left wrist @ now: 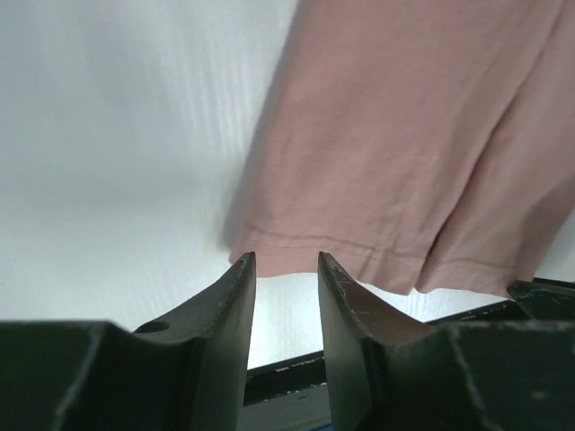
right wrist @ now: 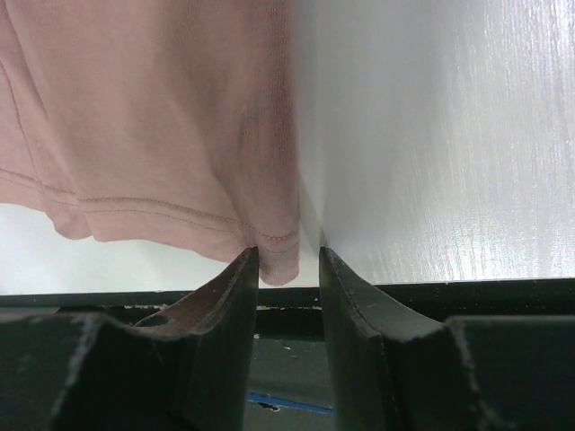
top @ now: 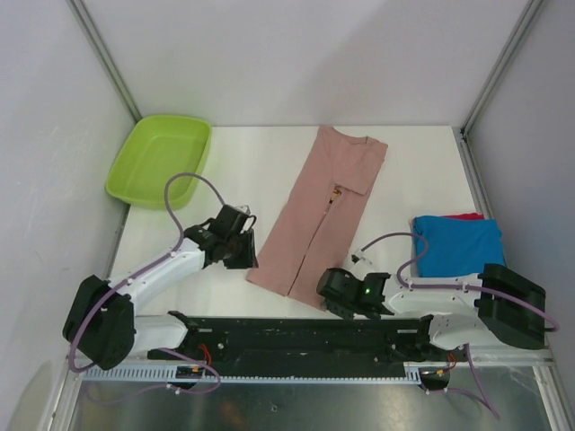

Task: Fold and stack the t-shirts
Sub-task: Grab the bottom of the folded rectangular tshirt with both arms, then fold the folded rectangular tshirt in 1/3 of the way

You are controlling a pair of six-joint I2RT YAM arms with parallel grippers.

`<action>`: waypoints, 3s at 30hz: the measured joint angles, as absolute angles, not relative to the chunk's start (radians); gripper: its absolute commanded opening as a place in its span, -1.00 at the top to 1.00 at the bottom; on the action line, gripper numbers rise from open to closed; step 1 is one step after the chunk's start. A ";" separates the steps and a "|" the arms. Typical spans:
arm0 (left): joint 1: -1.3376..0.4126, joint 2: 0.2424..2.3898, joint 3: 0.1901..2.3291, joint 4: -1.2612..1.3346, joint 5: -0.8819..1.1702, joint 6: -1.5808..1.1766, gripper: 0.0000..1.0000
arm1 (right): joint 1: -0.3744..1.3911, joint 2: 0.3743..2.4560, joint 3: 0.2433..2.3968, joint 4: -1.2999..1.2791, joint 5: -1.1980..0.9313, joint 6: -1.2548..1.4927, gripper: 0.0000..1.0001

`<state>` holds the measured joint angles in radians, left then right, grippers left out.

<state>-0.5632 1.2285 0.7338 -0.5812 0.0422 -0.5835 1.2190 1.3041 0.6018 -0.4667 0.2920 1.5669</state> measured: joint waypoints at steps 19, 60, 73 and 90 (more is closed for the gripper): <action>-0.514 1.419 0.730 -0.555 0.041 -0.514 0.37 | 1.223 1.339 0.602 -0.410 0.299 1.586 0.56; -0.729 1.243 0.894 -0.630 0.138 -0.748 1.00 | 1.123 1.000 0.711 -0.768 0.306 1.458 1.00; -0.638 1.650 1.276 -0.593 0.080 -0.699 1.00 | 0.706 1.269 0.844 -0.552 0.333 1.140 1.00; -0.532 2.057 1.673 -0.558 0.091 -0.670 1.00 | 0.419 1.587 1.013 -0.319 0.257 0.944 1.00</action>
